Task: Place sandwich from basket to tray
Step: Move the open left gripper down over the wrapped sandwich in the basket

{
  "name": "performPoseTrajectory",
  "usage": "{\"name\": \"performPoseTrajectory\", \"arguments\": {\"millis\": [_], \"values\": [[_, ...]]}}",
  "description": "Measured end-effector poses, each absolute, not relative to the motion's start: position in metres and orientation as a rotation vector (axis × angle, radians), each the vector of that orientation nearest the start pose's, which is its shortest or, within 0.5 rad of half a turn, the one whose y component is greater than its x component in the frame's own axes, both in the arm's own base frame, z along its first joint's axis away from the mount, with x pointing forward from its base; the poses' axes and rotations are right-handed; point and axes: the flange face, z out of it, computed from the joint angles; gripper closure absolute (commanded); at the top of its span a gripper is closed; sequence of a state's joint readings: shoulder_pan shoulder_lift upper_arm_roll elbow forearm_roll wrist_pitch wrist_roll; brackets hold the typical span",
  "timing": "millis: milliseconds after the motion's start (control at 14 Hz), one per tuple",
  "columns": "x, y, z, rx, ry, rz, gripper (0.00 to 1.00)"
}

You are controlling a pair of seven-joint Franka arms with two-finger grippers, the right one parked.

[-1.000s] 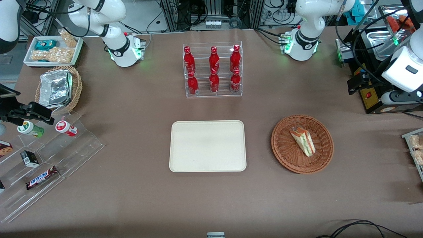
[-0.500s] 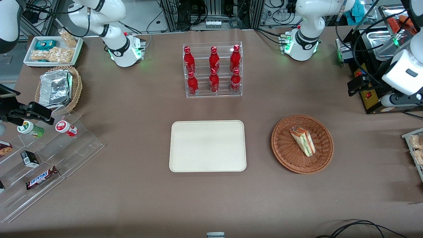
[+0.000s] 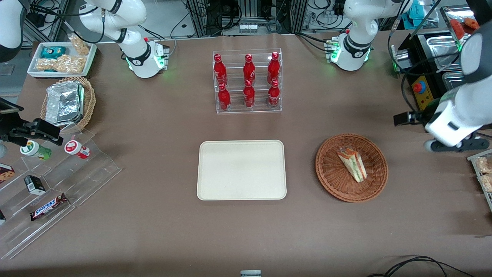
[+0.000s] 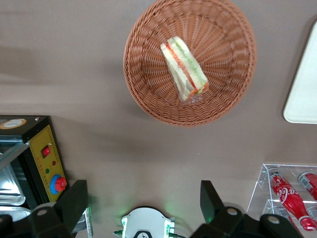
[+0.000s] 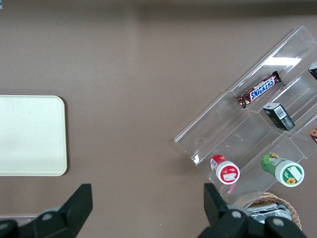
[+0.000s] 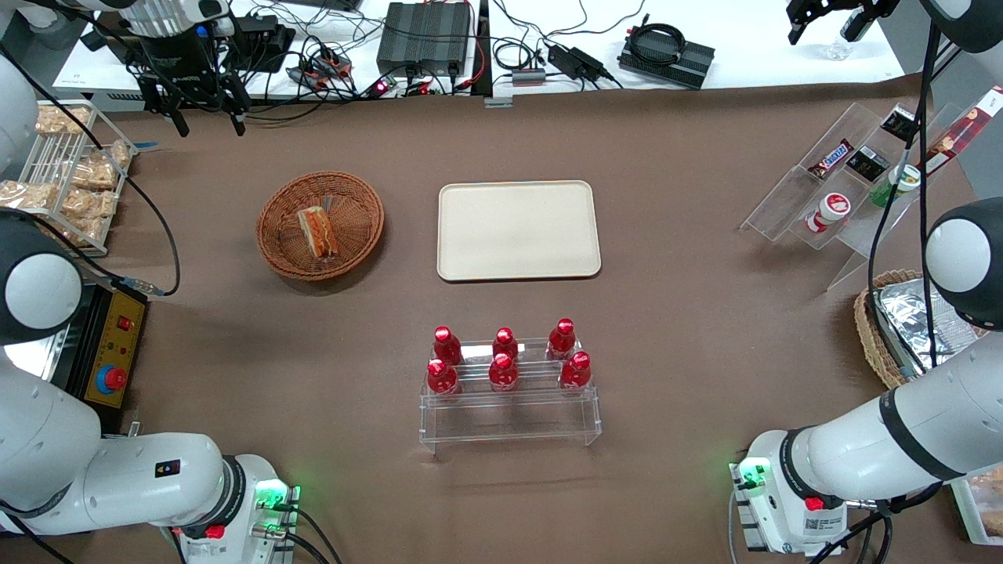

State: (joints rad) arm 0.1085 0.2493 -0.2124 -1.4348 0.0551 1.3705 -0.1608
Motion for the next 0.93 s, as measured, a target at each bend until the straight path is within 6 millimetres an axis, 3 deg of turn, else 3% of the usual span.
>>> {"name": "performPoseTrajectory", "arguments": {"millis": [214,357,500,714,929], "values": [[0.629,-0.029,0.478,-3.059,-0.349,0.406,0.0],[0.646,-0.031,0.433,-3.031,-0.58,0.358,0.0],[0.655,-0.036,0.389,-3.022,-0.674,0.34,0.0],[0.651,-0.046,0.335,-3.022,-0.784,0.267,0.0],[0.634,-0.066,0.29,-3.016,-0.883,0.205,0.0]]}}
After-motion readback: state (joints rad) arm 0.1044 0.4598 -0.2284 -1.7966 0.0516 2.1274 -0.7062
